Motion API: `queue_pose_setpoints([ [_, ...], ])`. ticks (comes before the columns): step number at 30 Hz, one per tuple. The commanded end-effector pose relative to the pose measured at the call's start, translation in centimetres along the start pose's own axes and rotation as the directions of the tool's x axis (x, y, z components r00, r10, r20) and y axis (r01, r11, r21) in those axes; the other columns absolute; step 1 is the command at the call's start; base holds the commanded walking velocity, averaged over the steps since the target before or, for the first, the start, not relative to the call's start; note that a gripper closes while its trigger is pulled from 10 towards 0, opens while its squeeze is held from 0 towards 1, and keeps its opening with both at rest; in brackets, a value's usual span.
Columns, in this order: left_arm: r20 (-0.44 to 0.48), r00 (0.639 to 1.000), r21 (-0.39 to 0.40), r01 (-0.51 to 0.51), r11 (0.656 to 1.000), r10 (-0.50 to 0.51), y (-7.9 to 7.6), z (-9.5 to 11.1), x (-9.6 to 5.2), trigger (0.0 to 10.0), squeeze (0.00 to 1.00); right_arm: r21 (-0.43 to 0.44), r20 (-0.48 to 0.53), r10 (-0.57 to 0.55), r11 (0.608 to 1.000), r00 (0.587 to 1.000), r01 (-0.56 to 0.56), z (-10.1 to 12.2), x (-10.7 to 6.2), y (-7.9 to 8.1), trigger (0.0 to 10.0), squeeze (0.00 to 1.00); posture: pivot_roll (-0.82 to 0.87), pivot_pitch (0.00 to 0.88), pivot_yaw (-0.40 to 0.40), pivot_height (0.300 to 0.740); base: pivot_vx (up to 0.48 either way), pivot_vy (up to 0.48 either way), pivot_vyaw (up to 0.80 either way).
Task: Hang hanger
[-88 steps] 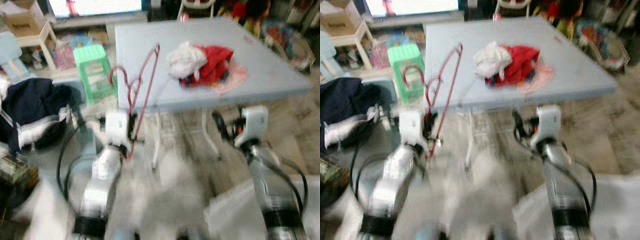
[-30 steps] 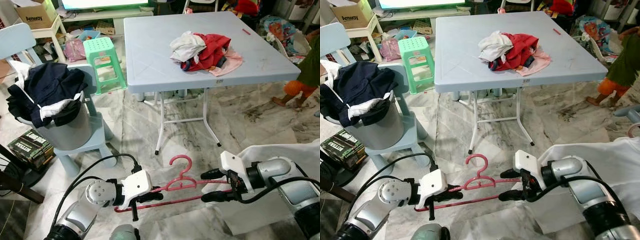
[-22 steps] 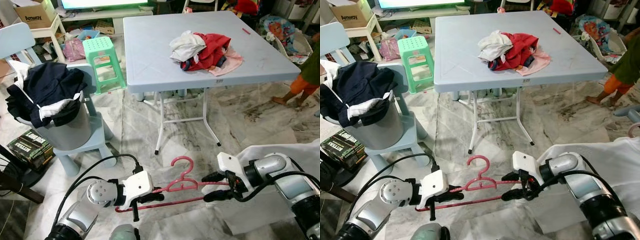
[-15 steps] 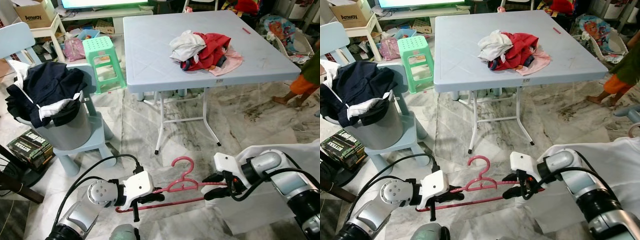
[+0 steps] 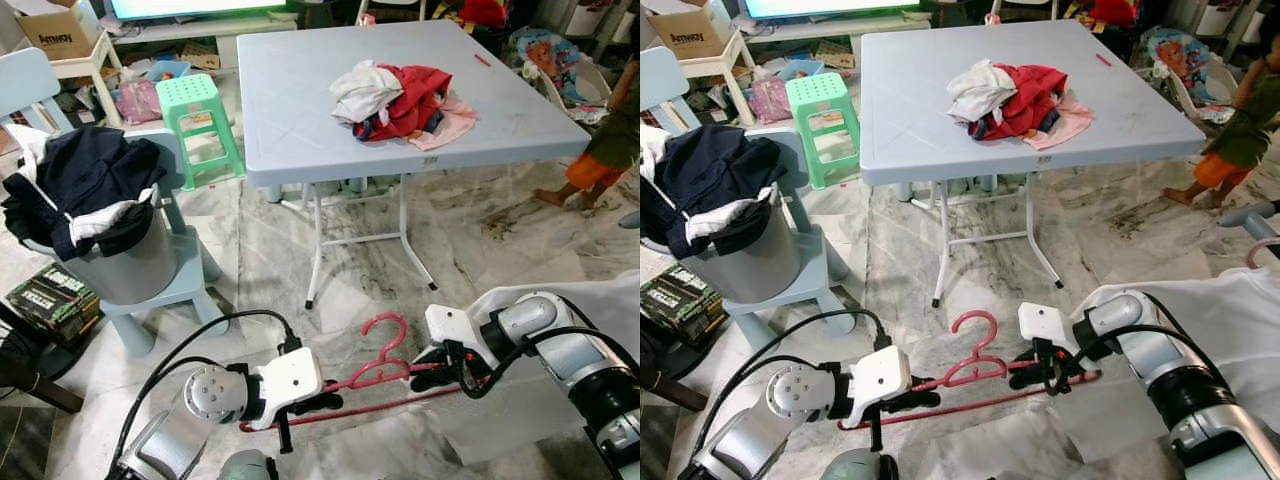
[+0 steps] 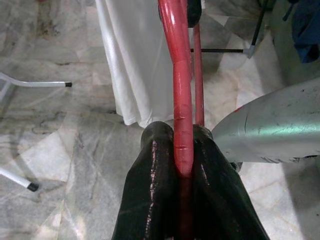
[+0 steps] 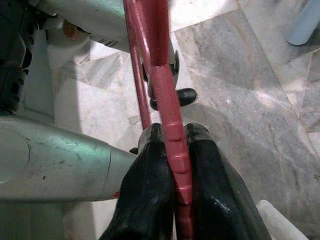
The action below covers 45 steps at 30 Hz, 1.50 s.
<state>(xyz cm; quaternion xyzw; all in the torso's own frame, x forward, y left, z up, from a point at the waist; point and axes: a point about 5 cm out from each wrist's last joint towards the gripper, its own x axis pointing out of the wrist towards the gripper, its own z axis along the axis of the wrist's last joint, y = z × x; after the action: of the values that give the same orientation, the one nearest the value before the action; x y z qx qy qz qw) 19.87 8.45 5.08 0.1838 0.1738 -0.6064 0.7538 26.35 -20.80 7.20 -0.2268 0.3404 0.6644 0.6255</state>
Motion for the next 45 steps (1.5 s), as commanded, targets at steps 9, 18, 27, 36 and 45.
queue_pose_setpoints([
  [9, -0.027, 0.992, 0.098, -0.118, 0.988, 0.121, 1.6, 0.3, -0.6, 10.0, 1.00, -0.026, -0.010, -0.092, 0.995, 0.996, 0.092, 0.3, -1.3, -1.2, 0.0, 0.00, 0.01, 0.000, 0.010, 0.740, 0.000, 0.000, 0.00],
  [18, -0.116, 0.903, 0.304, -0.364, 0.880, 0.414, 7.5, -3.3, -2.8, 10.0, 1.00, -0.074, 0.028, -0.313, 0.947, 0.949, 0.314, 1.2, -1.6, -3.4, 0.0, 0.00, 0.01, 0.000, 0.005, 0.740, 0.000, 0.000, 0.00],
  [27, 0.003, 0.848, 0.112, -0.527, 0.843, 0.530, 8.2, -4.6, -4.4, 10.0, 1.00, -0.084, -0.029, -0.496, 0.866, 0.868, 0.493, 0.0, -1.4, -4.2, 0.0, 0.00, 0.01, 0.000, 0.006, 0.740, 0.000, 0.000, 0.00],
  [36, 0.121, 0.710, -0.231, -0.659, 0.715, 0.694, 6.2, -4.1, -4.1, 10.0, 1.00, 0.222, 0.016, -0.656, 0.739, 0.755, 0.637, -3.4, 2.0, -2.0, 0.0, 0.00, 0.03, 0.000, 0.001, 0.740, 0.000, 0.000, 0.00],
  [45, 0.094, 0.591, -0.470, -0.683, 0.559, 0.801, 6.1, -3.0, -3.9, 10.0, 0.04, 0.519, 0.067, -0.815, 0.521, 0.575, 0.678, -4.2, 3.0, -0.3, 4.9, 0.00, 0.02, 0.000, -0.003, 0.740, 0.000, 0.160, 0.00],
])
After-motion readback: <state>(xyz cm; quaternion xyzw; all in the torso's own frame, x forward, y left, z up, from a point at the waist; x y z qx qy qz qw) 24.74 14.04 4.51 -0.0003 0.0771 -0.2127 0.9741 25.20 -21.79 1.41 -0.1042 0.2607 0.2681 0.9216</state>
